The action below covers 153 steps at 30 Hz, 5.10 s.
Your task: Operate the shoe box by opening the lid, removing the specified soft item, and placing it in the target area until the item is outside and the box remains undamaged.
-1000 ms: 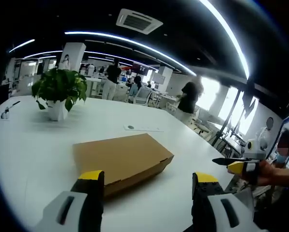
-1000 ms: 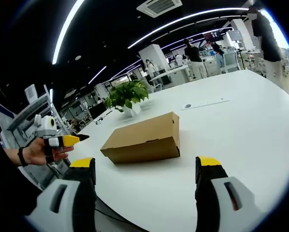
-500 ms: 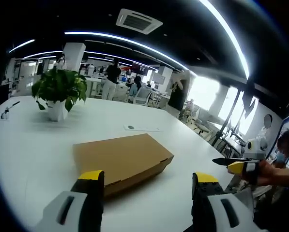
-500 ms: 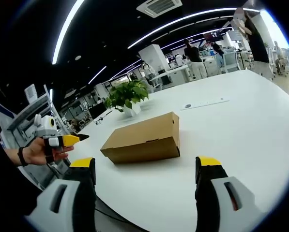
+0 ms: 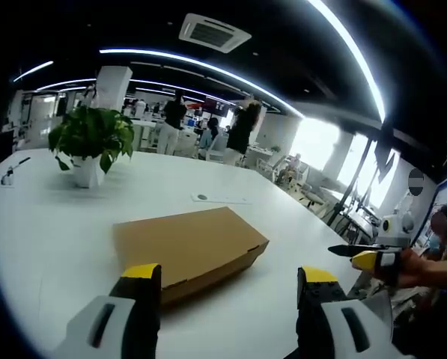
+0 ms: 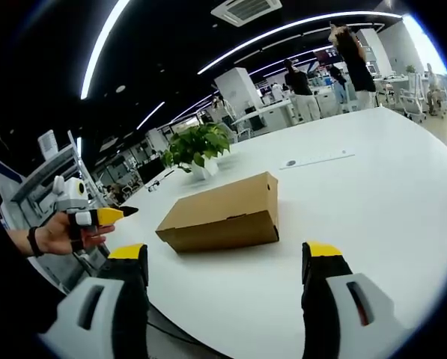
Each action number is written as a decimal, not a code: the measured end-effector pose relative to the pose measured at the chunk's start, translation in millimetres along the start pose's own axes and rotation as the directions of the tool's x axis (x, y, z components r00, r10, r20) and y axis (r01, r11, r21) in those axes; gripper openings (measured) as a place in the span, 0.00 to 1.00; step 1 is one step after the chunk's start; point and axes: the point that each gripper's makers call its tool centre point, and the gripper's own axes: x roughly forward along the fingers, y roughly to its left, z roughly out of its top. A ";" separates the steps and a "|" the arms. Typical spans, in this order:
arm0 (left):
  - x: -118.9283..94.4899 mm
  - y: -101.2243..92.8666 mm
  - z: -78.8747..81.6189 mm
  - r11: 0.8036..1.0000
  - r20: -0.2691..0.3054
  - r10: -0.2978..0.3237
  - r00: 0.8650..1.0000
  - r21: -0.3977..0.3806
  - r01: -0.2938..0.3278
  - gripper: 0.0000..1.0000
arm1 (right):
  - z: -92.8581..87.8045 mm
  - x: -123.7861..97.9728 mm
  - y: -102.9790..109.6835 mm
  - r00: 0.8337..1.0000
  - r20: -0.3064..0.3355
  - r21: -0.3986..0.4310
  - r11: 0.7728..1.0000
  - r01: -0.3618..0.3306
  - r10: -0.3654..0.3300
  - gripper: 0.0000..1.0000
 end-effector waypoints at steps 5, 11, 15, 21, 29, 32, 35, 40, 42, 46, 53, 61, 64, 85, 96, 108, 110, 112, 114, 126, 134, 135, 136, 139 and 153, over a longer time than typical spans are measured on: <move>-0.1 0.7 -0.2 1.000 0.000 0.002 1.000 -0.001 -0.002 0.76 | -1.2 1.0 -0.2 1.000 -0.004 0.001 1.000 0.000 0.000 0.80; -1.3 4.4 -2.4 1.000 -0.001 0.009 1.000 -0.006 -0.009 0.76 | -0.7 2.6 -0.5 1.000 -0.004 0.002 1.000 0.000 0.000 0.80; -1.7 7.0 -3.7 1.000 -0.002 0.016 1.000 -0.011 -0.016 0.76 | -0.9 4.4 -0.5 1.000 -0.008 0.002 1.000 -0.003 0.003 0.79; -1.5 10.9 -4.3 1.000 -0.005 0.023 1.000 -0.012 -0.023 0.76 | 0.4 8.1 0.7 1.000 -0.007 0.008 1.000 -0.006 0.006 0.79; -0.1 14.3 -1.7 0.999 0.001 0.031 1.000 -0.013 -0.031 0.76 | 2.4 18.6 4.5 1.000 -0.012 0.011 1.000 -0.024 0.024 0.79; 0.8 16.3 0.1 0.999 -0.001 0.033 0.999 -0.007 -0.033 0.76 | 3.7 24.3 5.2 0.999 -0.011 0.008 0.999 -0.035 0.036 0.78; 0.7 19.1 1.2 0.999 -0.002 0.039 0.999 -0.004 -0.039 0.76 | 4.4 29.5 5.4 0.999 -0.011 0.012 0.999 -0.047 0.047 0.78; -1.4 27.3 -0.1 0.998 0.000 0.057 0.998 -0.011 -0.057 0.75 | 4.3 40.1 3.6 0.998 -0.025 0.015 0.998 -0.061 0.061 0.78; -2.3 30.6 -1.4 0.998 -0.001 0.064 0.998 -0.013 -0.064 0.75 | 4.8 45.5 2.9 0.997 -0.034 0.009 0.998 -0.068 0.068 0.78; -3.5 39.8 -2.6 0.997 -0.001 0.080 0.997 -0.019 -0.080 0.75 | 8.0 54.5 1.2 0.996 -0.043 0.008 0.997 -0.076 0.077 0.77; 0.0 54.5 -1.0 0.995 -0.002 0.101 0.995 -0.023 -0.101 0.75 | 13.0 73.4 -2.5 0.994 -0.065 -0.003 0.996 -0.092 0.092 0.77; 8.5 71.8 2.1 0.993 -0.003 0.116 0.993 -0.020 -0.116 0.75 | 16.7 94.6 -3.7 0.991 -0.083 -0.005 0.995 -0.104 0.103 0.76; 11.8 75.7 1.5 0.993 -0.007 0.116 0.993 -0.018 -0.116 0.75 | 18.0 102.7 -4.2 0.991 -0.086 -0.002 0.994 -0.107 0.106 0.76; 38.6 105.7 -34.5 0.993 -0.101 0.117 0.988 -0.002 -0.117 0.75 | -9.6 148.0 -24.6 0.974 -0.216 -0.121 0.988 -0.098 0.070 0.72; 48.4 111.7 -48.9 0.991 -0.157 0.126 0.979 0.064 -0.117 0.65 | -11.6 157.8 -36.9 0.971 -0.237 -0.191 0.979 -0.072 0.025 0.58; 60.1 110.1 -53.2 0.990 -0.185 0.121 0.975 0.100 -0.104 0.60 | -15.9 166.1 -40.7 0.966 -0.256 -0.270 0.962 -0.037 -0.035 0.55; 59.9 113.9 -53.0 0.986 -0.189 0.140 0.972 0.118 -0.119 0.56 | -15.0 166.8 -42.6 0.967 -0.250 -0.276 0.961 -0.017 -0.055 0.54; 60.2 114.4 -52.9 0.985 -0.192 0.144 0.971 0.122 -0.122 0.54 | -14.0 167.0 -46.8 0.967 -0.241 -0.275 0.962 0.010 -0.079 0.50; 60.2 114.4 -52.7 0.985 -0.192 0.149 0.970 0.120 -0.127 0.53 | -14.2 167.2 -47.3 0.968 -0.237 -0.264 0.964 0.018 -0.083 0.49; 57.6 113.4 -51.5 0.987 -0.186 0.148 0.971 0.094 -0.132 0.50 | -16.0 161.4 -45.0 0.968 -0.223 -0.256 0.965 0.058 -0.117 0.48; 57.4 112.2 -52.7 0.989 -0.189 0.129 0.973 0.096 -0.113 0.49 | -18.6 151.4 -46.9 0.970 -0.202 -0.215 0.972 0.093 -0.137 0.44; 56.9 110.5 -53.7 0.989 -0.190 0.122 0.974 0.100 -0.105 0.50 | -19.1 150.2 -47.0 0.970 -0.201 -0.215 0.972 0.095 -0.139 0.44; 56.7 109.0 -54.3 0.990 -0.192 0.118 0.974 0.105 -0.099 0.50 | -19.6 148.8 -46.9 0.969 -0.202 -0.215 0.972 0.097 -0.141 0.44; 54.3 104.2 -57.2 0.990 -0.199 0.108 0.974 0.115 -0.086 0.50 | -21.7 144.6 -46.3 0.968 -0.205 -0.215 0.971 0.102 -0.147 0.44; 24.3 88.8 -75.9 0.988 -0.216 0.103 0.971 0.134 -0.075 0.49 | -38.8 122.9 -31.2 0.967 -0.216 -0.220 0.971 0.089 -0.138 0.44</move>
